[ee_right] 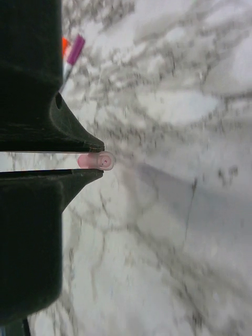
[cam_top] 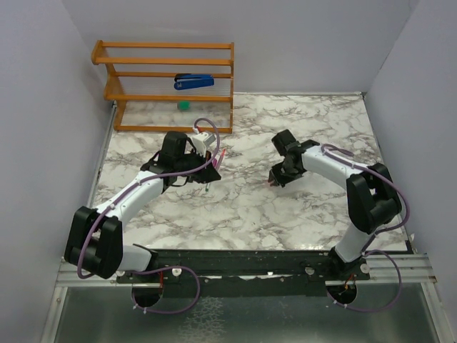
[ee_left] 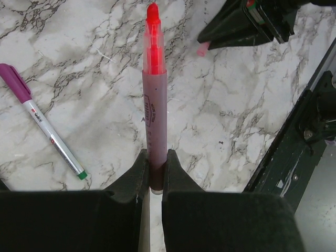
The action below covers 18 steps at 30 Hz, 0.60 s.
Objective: Insert the pens into the pen caps
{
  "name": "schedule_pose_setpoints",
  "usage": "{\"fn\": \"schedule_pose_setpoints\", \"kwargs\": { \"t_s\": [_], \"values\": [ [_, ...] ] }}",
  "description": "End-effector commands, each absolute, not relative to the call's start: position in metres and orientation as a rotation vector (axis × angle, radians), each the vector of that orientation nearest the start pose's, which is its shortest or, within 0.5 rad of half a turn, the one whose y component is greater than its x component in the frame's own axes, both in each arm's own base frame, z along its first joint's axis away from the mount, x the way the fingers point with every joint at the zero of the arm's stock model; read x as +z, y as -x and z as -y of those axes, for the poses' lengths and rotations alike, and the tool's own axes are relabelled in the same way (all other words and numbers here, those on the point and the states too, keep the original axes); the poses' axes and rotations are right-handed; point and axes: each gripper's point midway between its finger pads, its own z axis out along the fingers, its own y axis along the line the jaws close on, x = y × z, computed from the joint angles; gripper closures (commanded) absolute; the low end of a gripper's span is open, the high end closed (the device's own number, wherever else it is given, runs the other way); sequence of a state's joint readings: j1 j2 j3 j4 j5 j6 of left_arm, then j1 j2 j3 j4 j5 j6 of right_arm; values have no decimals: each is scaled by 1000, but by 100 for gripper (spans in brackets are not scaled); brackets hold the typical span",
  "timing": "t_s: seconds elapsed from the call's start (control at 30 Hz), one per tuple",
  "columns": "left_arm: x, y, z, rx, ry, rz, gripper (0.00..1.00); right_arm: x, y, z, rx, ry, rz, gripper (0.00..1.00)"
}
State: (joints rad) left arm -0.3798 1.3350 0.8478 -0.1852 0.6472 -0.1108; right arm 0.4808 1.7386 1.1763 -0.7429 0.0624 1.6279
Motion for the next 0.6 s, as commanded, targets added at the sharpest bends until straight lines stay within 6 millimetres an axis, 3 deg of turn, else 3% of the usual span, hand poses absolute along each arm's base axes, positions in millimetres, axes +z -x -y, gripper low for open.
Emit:
{"fn": "schedule_pose_setpoints", "kwargs": {
  "t_s": [0.0, 0.27, 0.4, 0.57],
  "values": [
    [143, -276, 232, -1030, -677, -2155, 100, 35, -257, -171, 74, -1592, -2600, 100],
    [141, -276, 233, -1033, -677, -2164, 100, 25, -230, -160, -3, -1571, -2676, 100],
    [141, -276, 232, -1031, -676, -2164, 100, 15, -223, -162, -30, -1566, -2727, 78],
    [140, -275, 232, -1030, -673, -2167, 100, 0, -213, -166, -14, -1585, -2774, 72]
  ]
}}
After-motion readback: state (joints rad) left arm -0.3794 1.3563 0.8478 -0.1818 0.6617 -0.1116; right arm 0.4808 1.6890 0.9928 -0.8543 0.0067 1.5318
